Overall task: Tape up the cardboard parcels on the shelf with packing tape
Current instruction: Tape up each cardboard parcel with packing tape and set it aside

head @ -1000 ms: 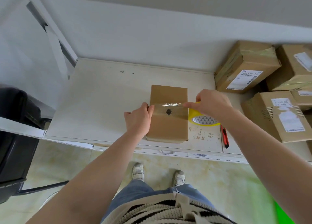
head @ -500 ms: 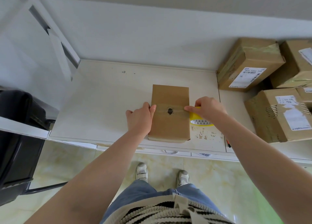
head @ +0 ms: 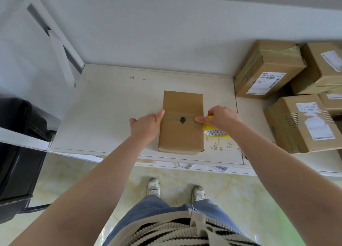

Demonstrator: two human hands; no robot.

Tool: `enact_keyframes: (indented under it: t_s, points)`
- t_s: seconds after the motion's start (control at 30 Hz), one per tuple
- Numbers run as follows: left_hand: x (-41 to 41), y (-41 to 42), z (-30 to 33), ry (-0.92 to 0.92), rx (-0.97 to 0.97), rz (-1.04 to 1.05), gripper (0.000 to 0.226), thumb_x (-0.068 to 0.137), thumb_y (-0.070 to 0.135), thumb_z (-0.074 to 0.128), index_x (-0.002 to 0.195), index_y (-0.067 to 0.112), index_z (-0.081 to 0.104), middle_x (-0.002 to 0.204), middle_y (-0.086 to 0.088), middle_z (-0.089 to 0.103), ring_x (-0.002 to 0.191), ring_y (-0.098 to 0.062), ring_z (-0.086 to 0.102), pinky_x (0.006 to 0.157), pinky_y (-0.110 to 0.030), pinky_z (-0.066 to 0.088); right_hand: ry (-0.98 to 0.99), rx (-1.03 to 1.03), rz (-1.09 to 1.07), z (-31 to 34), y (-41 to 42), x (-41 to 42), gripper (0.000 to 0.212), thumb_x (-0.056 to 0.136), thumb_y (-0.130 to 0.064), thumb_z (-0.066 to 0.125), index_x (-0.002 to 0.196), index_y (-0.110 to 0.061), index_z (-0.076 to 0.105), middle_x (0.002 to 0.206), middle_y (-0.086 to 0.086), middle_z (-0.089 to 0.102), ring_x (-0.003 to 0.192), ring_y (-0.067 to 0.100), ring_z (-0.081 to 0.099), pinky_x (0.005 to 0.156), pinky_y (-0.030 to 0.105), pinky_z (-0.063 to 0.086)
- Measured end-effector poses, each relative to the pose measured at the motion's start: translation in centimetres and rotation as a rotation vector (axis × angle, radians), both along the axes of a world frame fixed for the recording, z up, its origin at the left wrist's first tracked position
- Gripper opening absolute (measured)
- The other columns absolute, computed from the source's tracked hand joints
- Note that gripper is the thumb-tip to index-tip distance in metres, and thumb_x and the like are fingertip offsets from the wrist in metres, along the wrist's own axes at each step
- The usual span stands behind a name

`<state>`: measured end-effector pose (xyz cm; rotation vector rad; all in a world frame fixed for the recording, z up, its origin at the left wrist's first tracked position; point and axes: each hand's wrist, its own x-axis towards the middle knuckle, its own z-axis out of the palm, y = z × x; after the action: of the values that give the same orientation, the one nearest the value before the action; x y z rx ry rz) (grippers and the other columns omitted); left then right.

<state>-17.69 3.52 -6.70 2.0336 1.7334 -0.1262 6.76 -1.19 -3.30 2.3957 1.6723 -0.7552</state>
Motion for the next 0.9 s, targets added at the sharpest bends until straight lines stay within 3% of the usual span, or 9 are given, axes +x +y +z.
enact_keyframes:
  t_s: [0.07,0.1,0.17,0.2,0.27,0.33,0.57,0.73,0.9]
  points:
    - [0.6,-0.7,0.5,-0.023,0.299,0.067,0.085,0.092,0.065,-0.005,0.106,0.010,0.058,0.105,-0.011,0.063,0.100,-0.032,0.059,0.091,-0.044,0.035,-0.021,-0.006,0.013,0.1,0.1,-0.1,0.067,0.075,-0.084,0.046,0.094,-0.021,0.060,0.076,-0.002,0.060,0.068,0.012,0.056,0.055,0.026,0.038]
    - [1.6,-0.9,0.7,-0.051,0.373,0.023,0.089,0.091,0.064,-0.005,0.123,0.008,0.055,0.123,-0.015,0.059,0.114,-0.034,0.055,0.098,-0.045,0.035,-0.023,-0.005,0.015,0.1,0.1,0.0,0.067,0.075,-0.084,0.046,0.094,-0.022,0.059,0.076,-0.003,0.059,0.068,0.013,0.056,0.055,0.026,0.038]
    - [4.3,-1.0,1.0,-0.068,0.391,-0.152,0.080,0.096,0.056,-0.002,0.152,0.007,0.027,0.159,-0.018,0.025,0.147,-0.035,0.024,0.118,-0.050,0.018,-0.018,-0.005,0.017,0.0,0.1,0.1,0.067,0.075,-0.084,0.046,0.095,-0.021,0.060,0.076,-0.002,0.059,0.071,0.015,0.057,0.057,0.027,0.038]
    - [5.7,-1.0,0.9,-0.051,0.386,-0.229,0.074,0.098,0.052,0.001,0.157,0.008,0.010,0.165,-0.016,0.004,0.152,-0.033,0.005,0.122,-0.051,0.007,-0.018,-0.004,0.017,-0.1,0.1,0.1,0.068,0.075,-0.084,0.046,0.095,-0.021,0.061,0.076,-0.002,0.059,0.072,0.016,0.058,0.058,0.028,0.039]
    - [7.8,-0.9,0.0,0.001,0.373,-0.277,0.069,0.101,0.048,0.006,0.157,0.011,-0.009,0.164,-0.013,-0.016,0.151,-0.029,-0.015,0.123,-0.051,-0.003,-0.019,-0.001,0.019,-0.4,0.1,0.2,0.069,0.075,-0.085,0.046,0.095,-0.020,0.062,0.076,-0.002,0.060,0.072,0.015,0.058,0.060,0.028,0.040]
    - [8.1,-1.1,-1.2,0.060,0.396,-0.267,0.068,0.103,0.048,0.009,0.156,0.012,-0.014,0.163,-0.010,-0.019,0.150,-0.027,-0.019,0.123,-0.049,-0.004,-0.026,0.000,0.024,-0.5,0.2,0.1,0.069,0.076,-0.084,0.046,0.097,-0.020,0.062,0.076,-0.004,0.058,0.074,0.016,0.058,0.063,0.029,0.041]
    - [8.1,-1.1,-1.9,0.095,0.424,-0.277,0.066,0.103,0.046,0.009,0.156,0.013,-0.013,0.164,-0.008,-0.018,0.151,-0.026,-0.017,0.123,-0.048,-0.002,-0.048,-0.005,0.056,-0.6,0.3,0.1,0.072,0.077,-0.084,0.045,0.108,-0.021,0.063,0.075,-0.006,0.055,0.077,0.018,0.056,0.066,0.030,0.041]
    - [9.5,-1.1,-0.5,0.058,0.282,-0.241,0.065,0.104,0.047,0.007,0.155,0.014,-0.018,0.161,-0.009,-0.027,0.149,-0.027,-0.024,0.121,-0.050,-0.011,-0.046,-0.017,0.052,-0.6,0.4,0.2,0.065,0.081,-0.080,0.045,0.097,-0.020,0.064,0.075,-0.004,0.058,0.068,0.014,0.054,0.063,0.029,0.039]
    - [10.9,-2.4,-0.9,0.024,0.326,-0.232,0.063,0.104,0.045,0.004,0.156,0.014,-0.014,0.163,-0.007,-0.023,0.150,-0.025,-0.022,0.122,-0.048,-0.009,-0.062,-0.004,0.064,-1.0,0.4,0.5,0.060,0.086,-0.073,0.046,0.093,-0.018,0.067,0.074,-0.002,0.061,0.063,0.011,0.053,0.055,0.027,0.035]
